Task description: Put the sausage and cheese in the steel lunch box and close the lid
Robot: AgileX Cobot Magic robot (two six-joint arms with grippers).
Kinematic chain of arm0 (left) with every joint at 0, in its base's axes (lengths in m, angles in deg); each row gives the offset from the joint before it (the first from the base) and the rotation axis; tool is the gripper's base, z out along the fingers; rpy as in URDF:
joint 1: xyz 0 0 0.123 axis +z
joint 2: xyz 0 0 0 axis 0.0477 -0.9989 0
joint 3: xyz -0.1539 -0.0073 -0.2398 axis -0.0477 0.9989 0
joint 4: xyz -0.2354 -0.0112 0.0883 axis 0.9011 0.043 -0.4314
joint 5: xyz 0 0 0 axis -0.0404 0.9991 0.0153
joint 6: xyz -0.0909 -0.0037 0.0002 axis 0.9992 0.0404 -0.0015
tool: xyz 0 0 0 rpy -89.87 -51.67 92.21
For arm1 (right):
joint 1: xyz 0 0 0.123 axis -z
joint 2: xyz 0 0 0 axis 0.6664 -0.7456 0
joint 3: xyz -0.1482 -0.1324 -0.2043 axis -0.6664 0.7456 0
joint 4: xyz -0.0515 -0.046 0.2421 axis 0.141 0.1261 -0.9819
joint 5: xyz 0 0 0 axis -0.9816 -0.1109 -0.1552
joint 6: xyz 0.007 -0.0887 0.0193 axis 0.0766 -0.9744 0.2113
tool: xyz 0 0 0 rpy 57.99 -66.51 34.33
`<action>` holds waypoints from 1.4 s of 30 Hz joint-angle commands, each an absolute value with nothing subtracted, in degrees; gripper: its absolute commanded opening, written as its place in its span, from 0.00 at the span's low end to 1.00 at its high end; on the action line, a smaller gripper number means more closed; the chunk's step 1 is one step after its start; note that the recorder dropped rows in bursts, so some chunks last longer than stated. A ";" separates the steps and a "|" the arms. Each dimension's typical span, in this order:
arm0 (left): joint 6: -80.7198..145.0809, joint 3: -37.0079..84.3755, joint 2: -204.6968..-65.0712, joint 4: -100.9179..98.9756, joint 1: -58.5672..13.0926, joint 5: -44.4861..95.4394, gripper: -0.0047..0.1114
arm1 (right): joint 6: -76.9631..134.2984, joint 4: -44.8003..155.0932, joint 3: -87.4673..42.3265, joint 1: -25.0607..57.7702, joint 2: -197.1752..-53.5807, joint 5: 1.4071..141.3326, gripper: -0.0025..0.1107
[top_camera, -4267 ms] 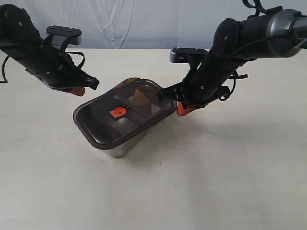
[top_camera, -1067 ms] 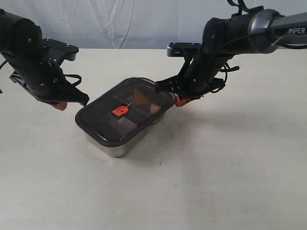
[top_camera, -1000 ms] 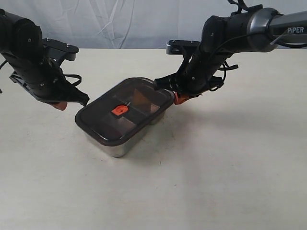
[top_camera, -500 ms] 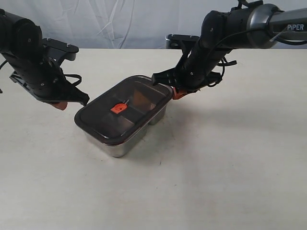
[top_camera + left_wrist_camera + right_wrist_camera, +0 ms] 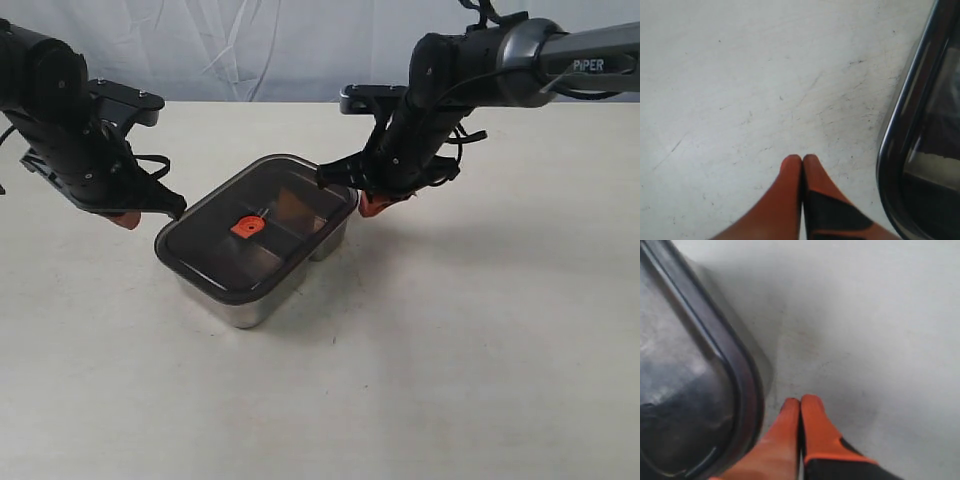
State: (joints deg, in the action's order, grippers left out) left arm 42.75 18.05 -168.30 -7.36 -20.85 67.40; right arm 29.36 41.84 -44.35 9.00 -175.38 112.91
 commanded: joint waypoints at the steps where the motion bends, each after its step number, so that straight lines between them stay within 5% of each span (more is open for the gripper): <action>1: 43.03 18.19 -167.84 -7.92 -20.93 66.87 0.04 | 33.65 49.37 -44.90 9.09 -173.86 115.59 0.01; 42: 25.00 18.19 -165.95 17.18 -21.03 67.27 0.04 | 25.90 36.97 -44.90 6.37 -170.12 109.90 0.01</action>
